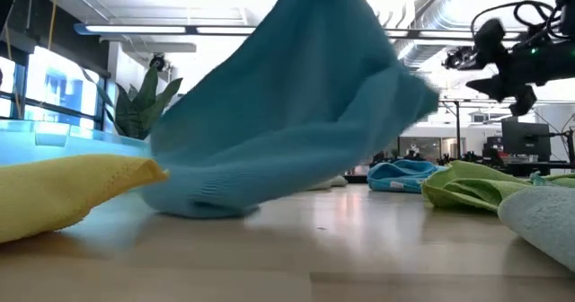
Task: Fold microfiber towels
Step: Fold the bottom blue microfiber towel
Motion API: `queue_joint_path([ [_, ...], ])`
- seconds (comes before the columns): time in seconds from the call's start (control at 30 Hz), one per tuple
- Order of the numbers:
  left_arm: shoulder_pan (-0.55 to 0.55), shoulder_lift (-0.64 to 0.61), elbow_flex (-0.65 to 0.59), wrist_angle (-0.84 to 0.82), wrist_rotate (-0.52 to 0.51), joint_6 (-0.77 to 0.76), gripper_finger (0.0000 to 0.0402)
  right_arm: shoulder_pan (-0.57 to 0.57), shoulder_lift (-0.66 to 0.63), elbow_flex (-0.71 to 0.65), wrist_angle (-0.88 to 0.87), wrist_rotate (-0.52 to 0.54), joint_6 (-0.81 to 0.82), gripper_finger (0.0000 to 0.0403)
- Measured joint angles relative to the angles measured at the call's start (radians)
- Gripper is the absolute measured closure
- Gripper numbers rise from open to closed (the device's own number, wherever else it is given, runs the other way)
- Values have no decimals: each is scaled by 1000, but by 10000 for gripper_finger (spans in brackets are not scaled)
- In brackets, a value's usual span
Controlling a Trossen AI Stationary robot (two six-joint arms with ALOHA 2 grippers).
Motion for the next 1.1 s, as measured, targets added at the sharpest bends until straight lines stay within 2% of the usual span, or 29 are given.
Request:
queue_joint_path([
  [0.1, 0, -1, 34, -7, 11, 9, 401, 2, 0, 0, 35, -19, 197, 221],
  [0.2, 1, -1, 53, -10, 100, 69, 401, 2, 0, 0, 58, -93, 287, 221],
  [0.43, 46, -1, 61, -62, 319, 193, 401, 5, 1, 28, 85, -508, 288, 221],
  [0.57, 61, -1, 61, -97, 372, 236, 401, 37, 1, 64, 87, -693, 262, 221],
  [0.7, 61, 0, 61, -105, 372, 238, 401, 90, 1, 110, 70, -766, 259, 221],
  [0.9, 62, -7, 61, -97, 368, 245, 401, 176, 36, 186, 59, -817, 248, 221],
  [1.1, 62, -7, 61, -90, 377, 238, 401, 251, 135, 280, -89, -861, 99, 221],
])
